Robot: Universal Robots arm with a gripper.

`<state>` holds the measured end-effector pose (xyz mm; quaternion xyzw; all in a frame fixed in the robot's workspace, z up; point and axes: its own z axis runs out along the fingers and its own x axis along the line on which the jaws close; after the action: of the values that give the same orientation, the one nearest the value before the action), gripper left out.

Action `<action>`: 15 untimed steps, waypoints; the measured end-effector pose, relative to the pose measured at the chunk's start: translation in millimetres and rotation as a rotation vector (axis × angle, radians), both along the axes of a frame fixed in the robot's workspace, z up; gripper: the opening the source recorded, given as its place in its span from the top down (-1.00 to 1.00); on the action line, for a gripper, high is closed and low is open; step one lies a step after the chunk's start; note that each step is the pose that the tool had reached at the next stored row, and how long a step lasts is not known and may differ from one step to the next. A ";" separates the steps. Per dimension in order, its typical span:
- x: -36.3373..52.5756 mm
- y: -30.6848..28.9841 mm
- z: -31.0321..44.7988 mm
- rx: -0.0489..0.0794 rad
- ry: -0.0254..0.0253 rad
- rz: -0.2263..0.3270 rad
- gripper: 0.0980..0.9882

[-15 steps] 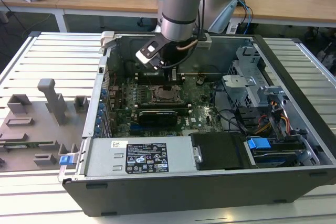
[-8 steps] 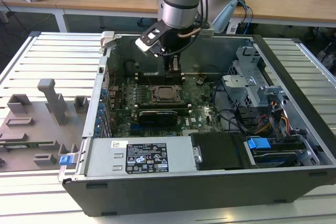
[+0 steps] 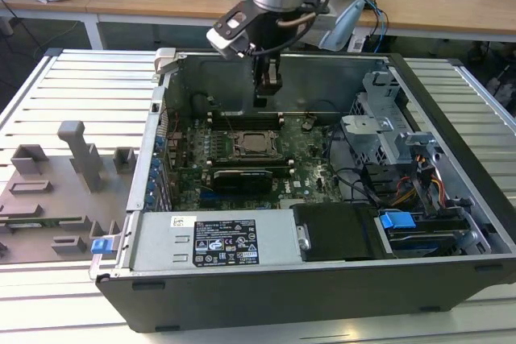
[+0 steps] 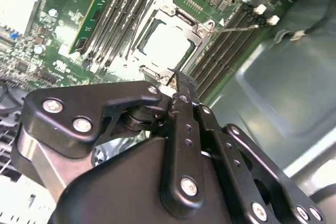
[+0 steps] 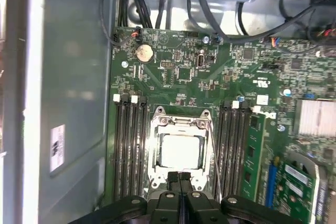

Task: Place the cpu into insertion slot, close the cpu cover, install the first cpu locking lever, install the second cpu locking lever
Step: 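Close the cpu cover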

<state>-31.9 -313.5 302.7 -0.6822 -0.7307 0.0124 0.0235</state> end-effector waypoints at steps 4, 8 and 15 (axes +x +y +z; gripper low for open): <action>0.0 0.0 35.4 0.000 0.0000 0.000 0.98; 0.0 0.0 59.4 0.000 0.0000 0.000 0.98; 0.0 0.0 62.8 0.000 0.0000 0.000 0.98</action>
<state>-31.9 -313.5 365.5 -0.6822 -0.7307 0.0124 0.0235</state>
